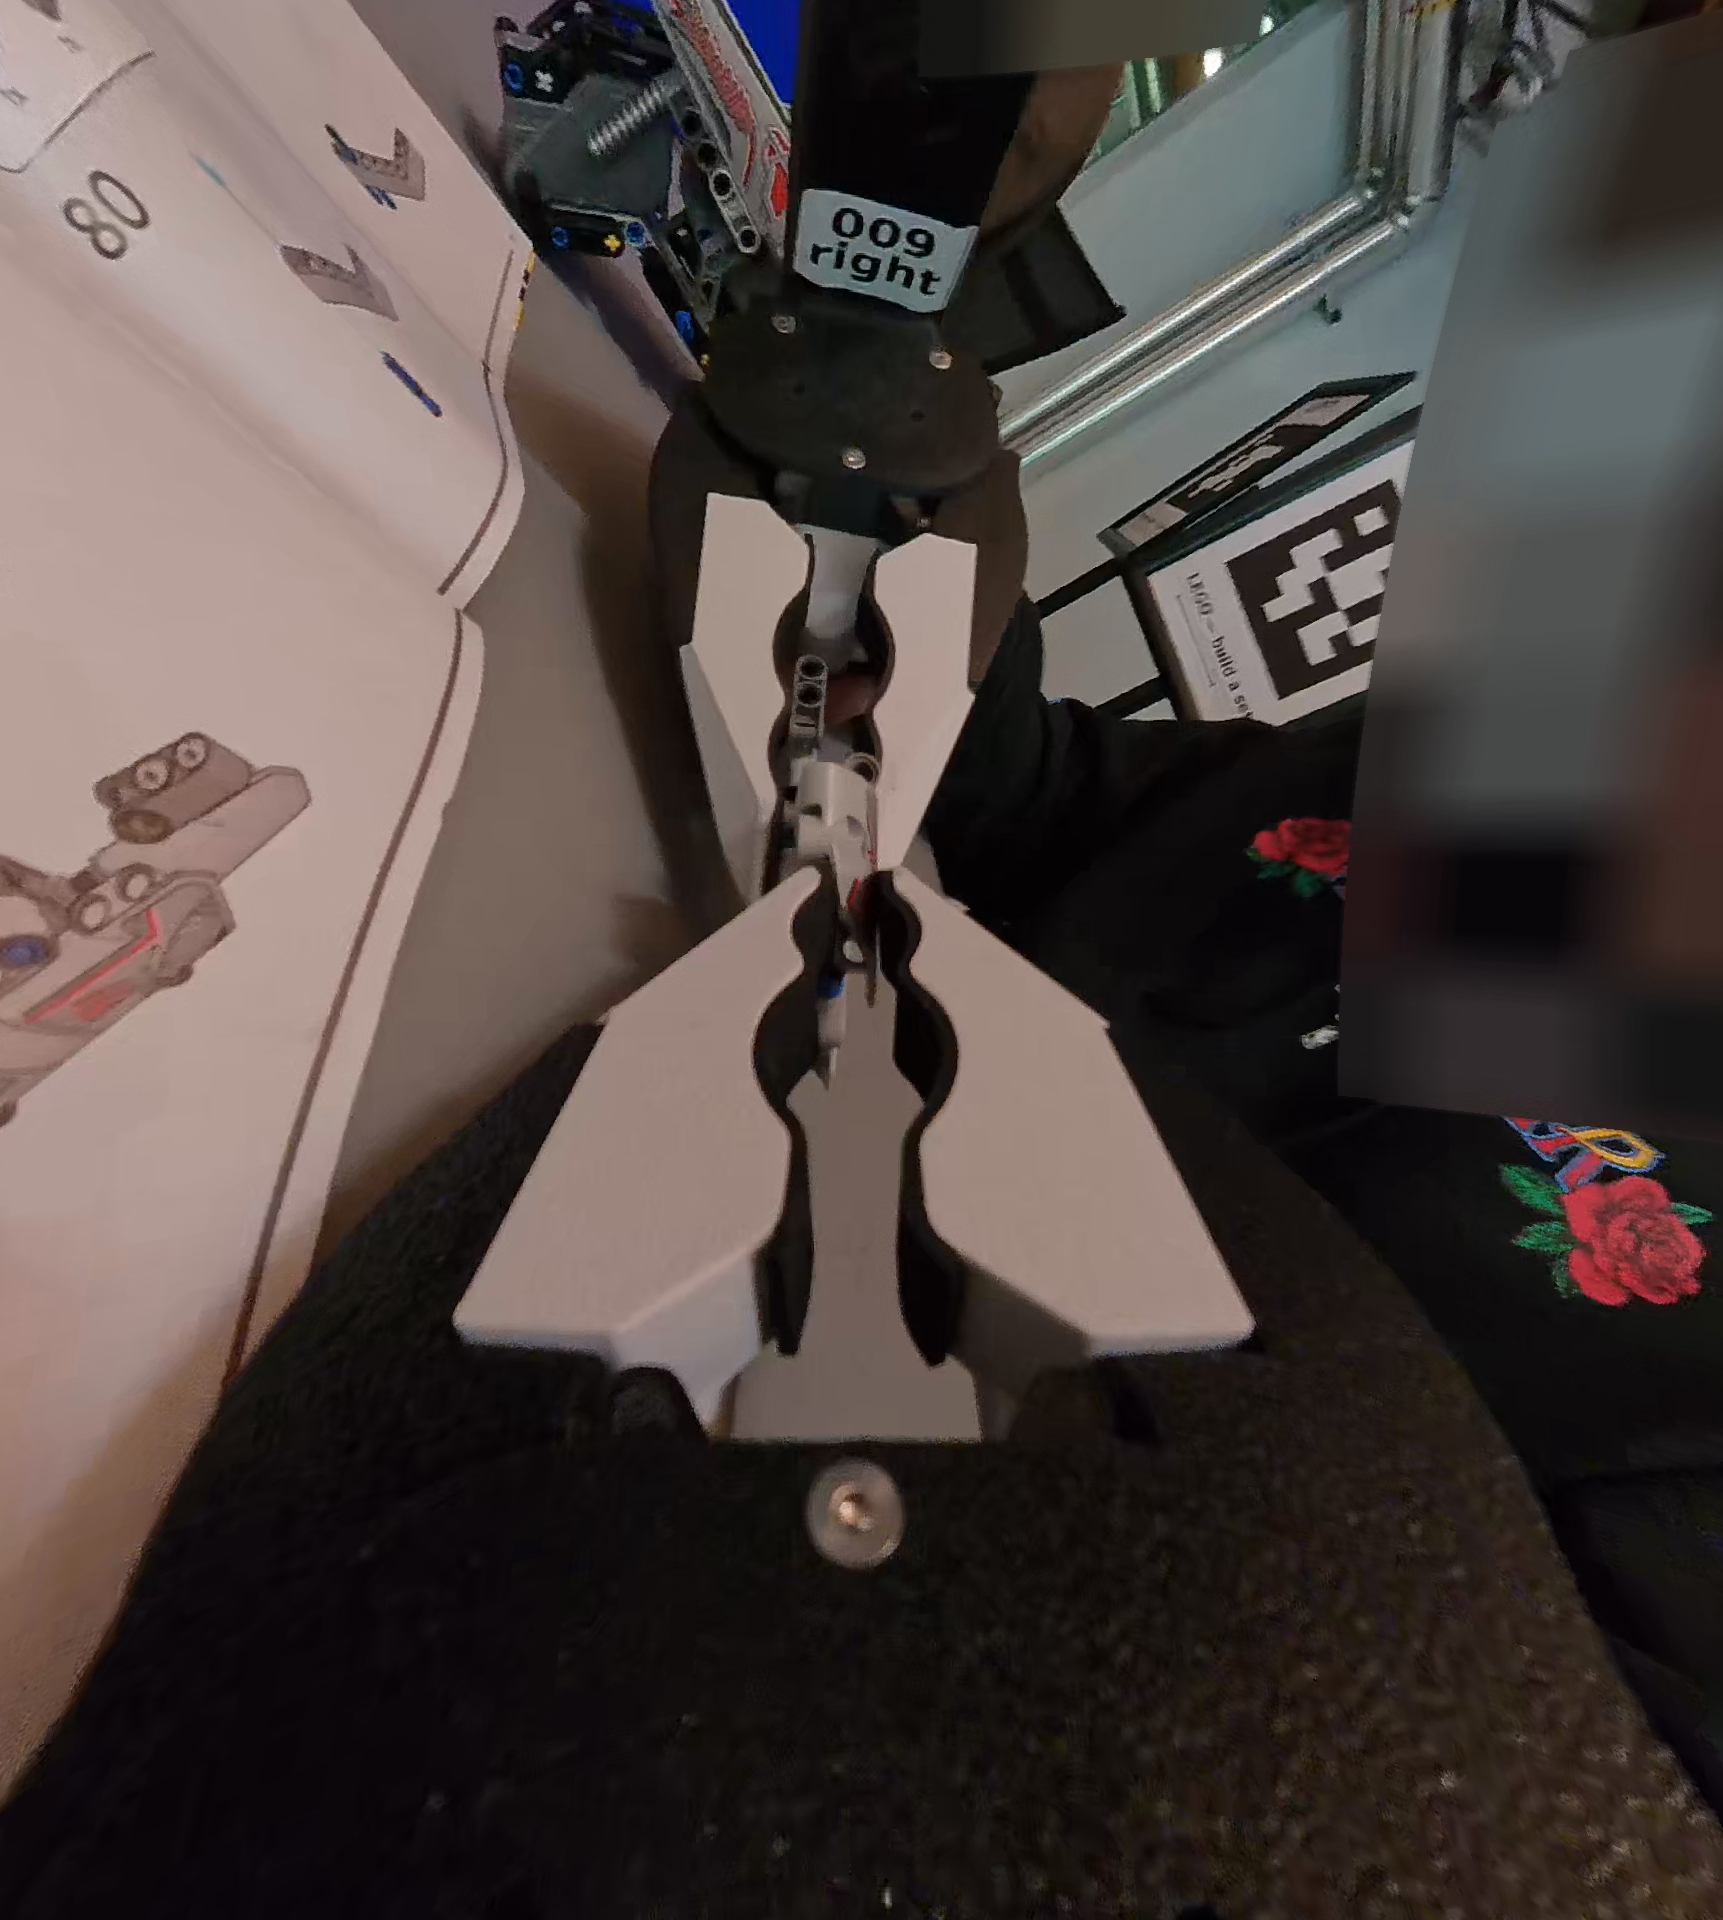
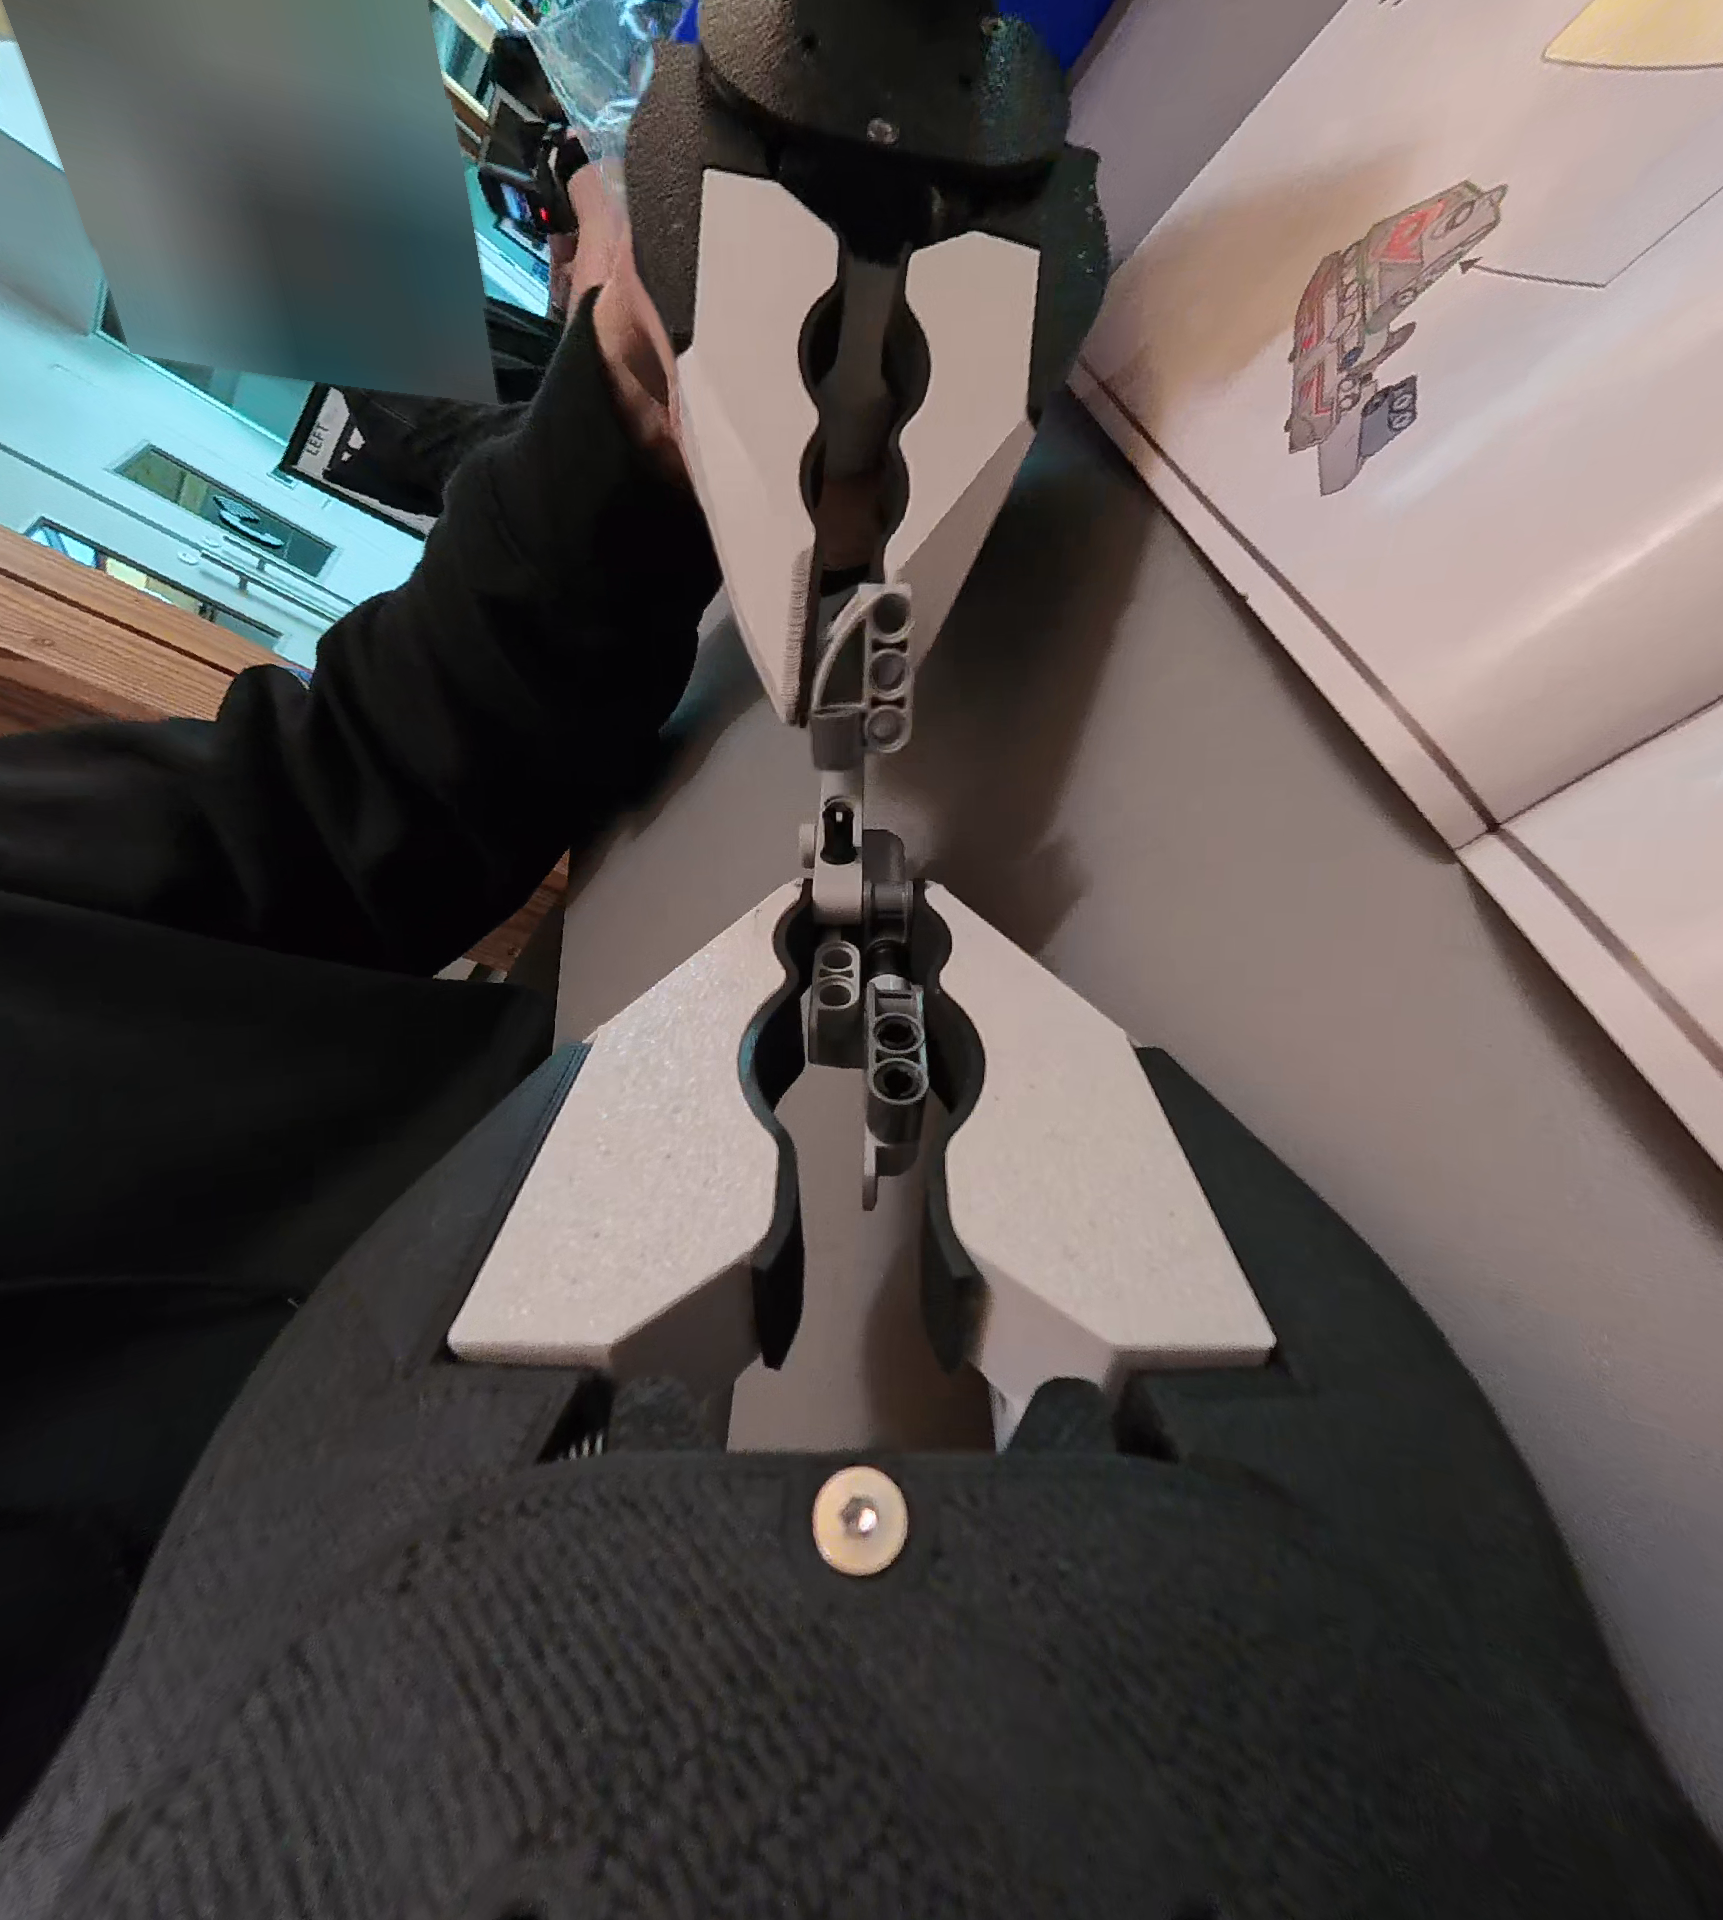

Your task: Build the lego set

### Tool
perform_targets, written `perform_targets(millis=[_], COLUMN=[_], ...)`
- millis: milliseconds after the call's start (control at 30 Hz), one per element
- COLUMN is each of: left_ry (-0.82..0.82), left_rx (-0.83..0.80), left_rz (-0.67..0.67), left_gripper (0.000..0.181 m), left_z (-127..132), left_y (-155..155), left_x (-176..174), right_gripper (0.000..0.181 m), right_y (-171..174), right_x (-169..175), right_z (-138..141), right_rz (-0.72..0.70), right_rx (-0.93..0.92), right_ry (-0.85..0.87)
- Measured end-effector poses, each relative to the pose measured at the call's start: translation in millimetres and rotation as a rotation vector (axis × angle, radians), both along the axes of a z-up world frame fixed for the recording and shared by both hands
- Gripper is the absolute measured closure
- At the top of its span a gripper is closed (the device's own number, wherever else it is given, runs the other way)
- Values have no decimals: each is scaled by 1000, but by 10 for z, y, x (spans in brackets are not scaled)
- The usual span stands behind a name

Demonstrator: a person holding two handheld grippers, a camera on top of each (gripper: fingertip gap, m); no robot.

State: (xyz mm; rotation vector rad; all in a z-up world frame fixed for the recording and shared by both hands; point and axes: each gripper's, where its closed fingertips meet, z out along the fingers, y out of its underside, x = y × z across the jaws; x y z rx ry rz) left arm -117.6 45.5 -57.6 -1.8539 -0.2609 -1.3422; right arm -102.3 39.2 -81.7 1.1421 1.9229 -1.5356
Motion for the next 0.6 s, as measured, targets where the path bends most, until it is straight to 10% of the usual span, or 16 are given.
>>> perform_targets(millis=[600], left_ry=[1], left_rx=[17], left_rz=[-20], left_gripper=[177], left_z=[-14], left_y=[-17], left_x=[-3], right_gripper=[167], right_y=[15], right_x=[-7], right_z=[49], right_rz=[-7], right_rx=[-35], right_ry=[5])
